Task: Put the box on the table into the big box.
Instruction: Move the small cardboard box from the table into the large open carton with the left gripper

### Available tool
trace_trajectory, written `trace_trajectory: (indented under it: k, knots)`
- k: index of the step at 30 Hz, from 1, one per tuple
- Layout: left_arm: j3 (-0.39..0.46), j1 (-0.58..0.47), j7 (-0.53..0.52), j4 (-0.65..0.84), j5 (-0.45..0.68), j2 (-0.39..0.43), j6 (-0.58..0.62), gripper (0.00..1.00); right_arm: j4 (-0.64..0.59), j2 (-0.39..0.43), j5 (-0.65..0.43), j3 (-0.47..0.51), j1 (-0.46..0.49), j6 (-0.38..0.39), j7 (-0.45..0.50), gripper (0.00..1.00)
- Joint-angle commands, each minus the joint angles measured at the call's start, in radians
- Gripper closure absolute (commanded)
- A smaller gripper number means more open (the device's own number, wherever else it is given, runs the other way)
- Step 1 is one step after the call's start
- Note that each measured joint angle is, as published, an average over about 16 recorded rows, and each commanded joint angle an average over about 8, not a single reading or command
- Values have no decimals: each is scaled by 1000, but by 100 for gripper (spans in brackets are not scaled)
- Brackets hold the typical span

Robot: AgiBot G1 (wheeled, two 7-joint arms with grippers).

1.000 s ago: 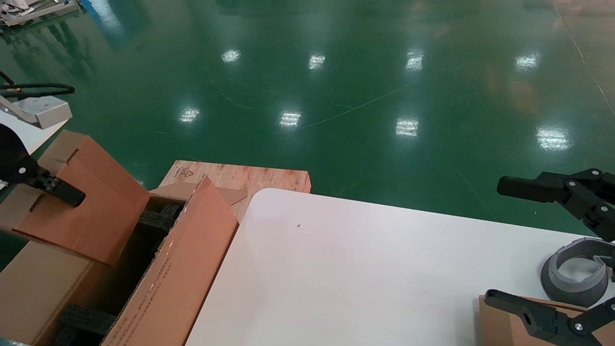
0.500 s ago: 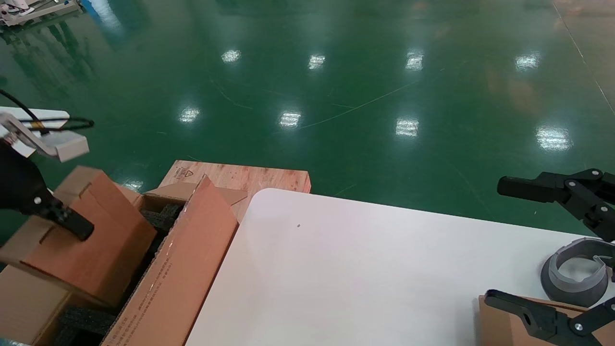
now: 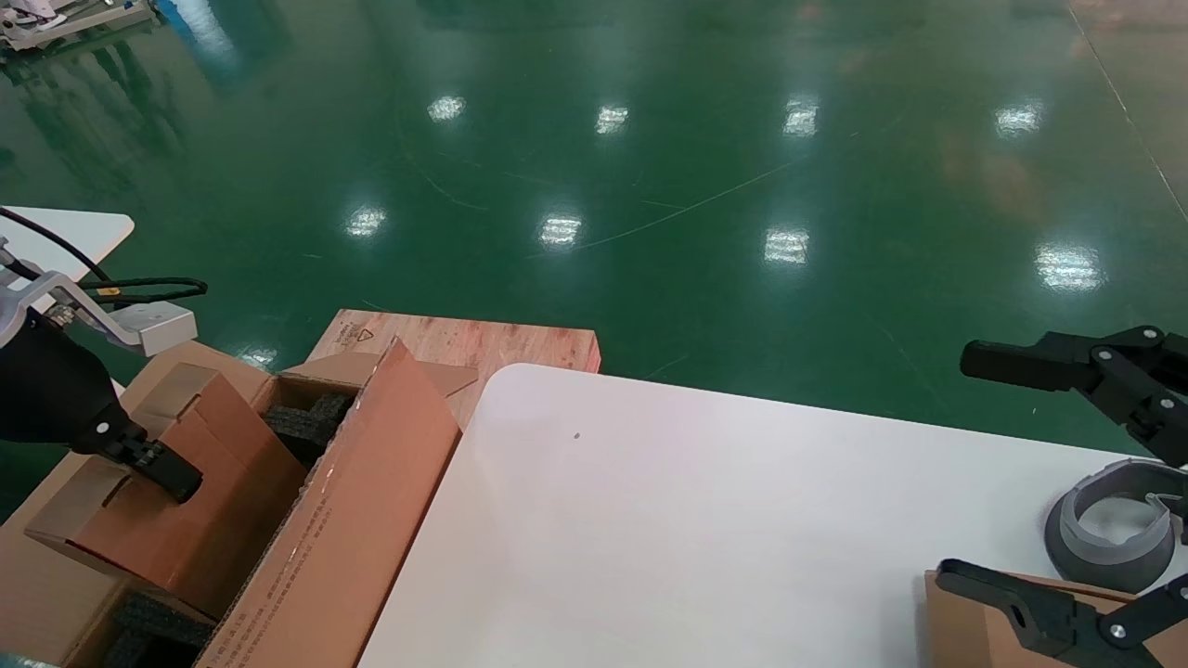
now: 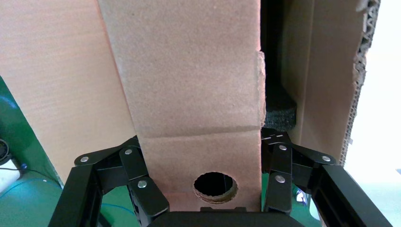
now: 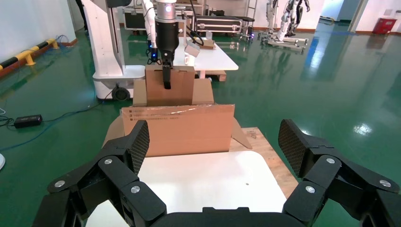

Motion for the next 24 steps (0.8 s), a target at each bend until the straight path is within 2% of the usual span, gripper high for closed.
trace_trajectory:
  k: [1, 24]
  knots:
    - [-2, 9, 13, 17, -5, 0, -9, 100, 0, 0, 0, 0, 0, 0, 0, 0]
    - [-16, 41, 96, 117, -15, 14, -66, 100, 0, 0, 0, 0, 0, 0, 0, 0]
